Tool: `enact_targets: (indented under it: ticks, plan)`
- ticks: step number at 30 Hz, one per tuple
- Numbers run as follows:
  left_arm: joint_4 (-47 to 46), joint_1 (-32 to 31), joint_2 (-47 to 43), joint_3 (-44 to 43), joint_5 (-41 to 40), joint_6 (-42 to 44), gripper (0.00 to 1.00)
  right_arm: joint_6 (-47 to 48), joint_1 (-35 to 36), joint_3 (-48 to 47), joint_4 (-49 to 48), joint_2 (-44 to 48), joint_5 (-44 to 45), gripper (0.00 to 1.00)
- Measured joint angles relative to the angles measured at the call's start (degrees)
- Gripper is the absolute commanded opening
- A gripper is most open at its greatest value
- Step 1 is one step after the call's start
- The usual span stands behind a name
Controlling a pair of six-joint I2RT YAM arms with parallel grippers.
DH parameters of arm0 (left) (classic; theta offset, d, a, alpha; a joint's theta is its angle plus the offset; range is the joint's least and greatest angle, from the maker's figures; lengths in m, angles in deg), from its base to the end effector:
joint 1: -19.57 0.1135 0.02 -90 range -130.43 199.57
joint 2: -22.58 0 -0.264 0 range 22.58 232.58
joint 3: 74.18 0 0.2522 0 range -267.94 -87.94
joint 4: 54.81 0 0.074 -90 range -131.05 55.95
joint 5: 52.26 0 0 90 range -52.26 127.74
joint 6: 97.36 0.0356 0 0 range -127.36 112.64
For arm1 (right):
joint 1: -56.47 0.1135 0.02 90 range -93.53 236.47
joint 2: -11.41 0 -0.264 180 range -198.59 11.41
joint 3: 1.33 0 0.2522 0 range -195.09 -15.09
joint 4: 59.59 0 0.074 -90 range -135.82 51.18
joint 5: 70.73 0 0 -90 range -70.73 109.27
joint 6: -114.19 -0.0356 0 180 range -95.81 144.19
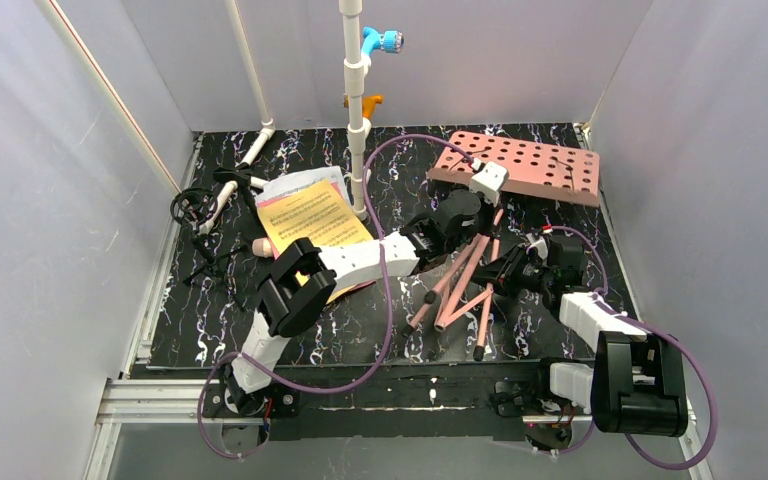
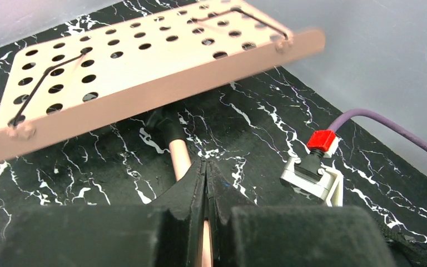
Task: Pack up the instrument practice props
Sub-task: Place the music stand at the center of the board.
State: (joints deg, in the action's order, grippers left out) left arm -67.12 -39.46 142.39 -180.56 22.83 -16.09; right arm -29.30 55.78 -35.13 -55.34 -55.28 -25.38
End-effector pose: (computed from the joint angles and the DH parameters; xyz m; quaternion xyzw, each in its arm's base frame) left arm 0.2677 -0.4282 0.2819 0.2186 0.6794 -0.3101 0.6280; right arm 0.2068 0.0225 0.1590 0.2267 0.8145 0.4878 0.2176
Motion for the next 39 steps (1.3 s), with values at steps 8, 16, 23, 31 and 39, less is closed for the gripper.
enact_targets:
  ticks: [8, 16, 23, 31, 39]
  plan:
    - [-0.13, 0.42, 1.81, 0.22, 1.77, -2.80, 0.00, 1.77, 0.09, -0.02, 0.22, -0.31, 2.38, 0.09]
    - [1.01, 0.96, 0.66, 3.30, 4.02, -5.29, 0.16, 7.30, -0.11, -0.11, 3.67, -0.31, 5.44, 0.22]
    - [5.77, 1.36, -6.82, 9.97, 8.24, -7.93, 0.27, 11.28, -0.35, -0.22, 5.25, -1.03, 7.39, 0.38]
    - [9.42, 1.38, -31.10, 25.79, 12.70, -10.34, 0.45, 15.37, -0.94, -1.95, 5.99, -2.97, 8.44, 0.81]
    - [13.81, 1.49, -51.23, 42.14, 13.99, -14.03, 0.68, 18.69, -3.58, -3.96, 5.27, 0.37, 8.52, 0.94]
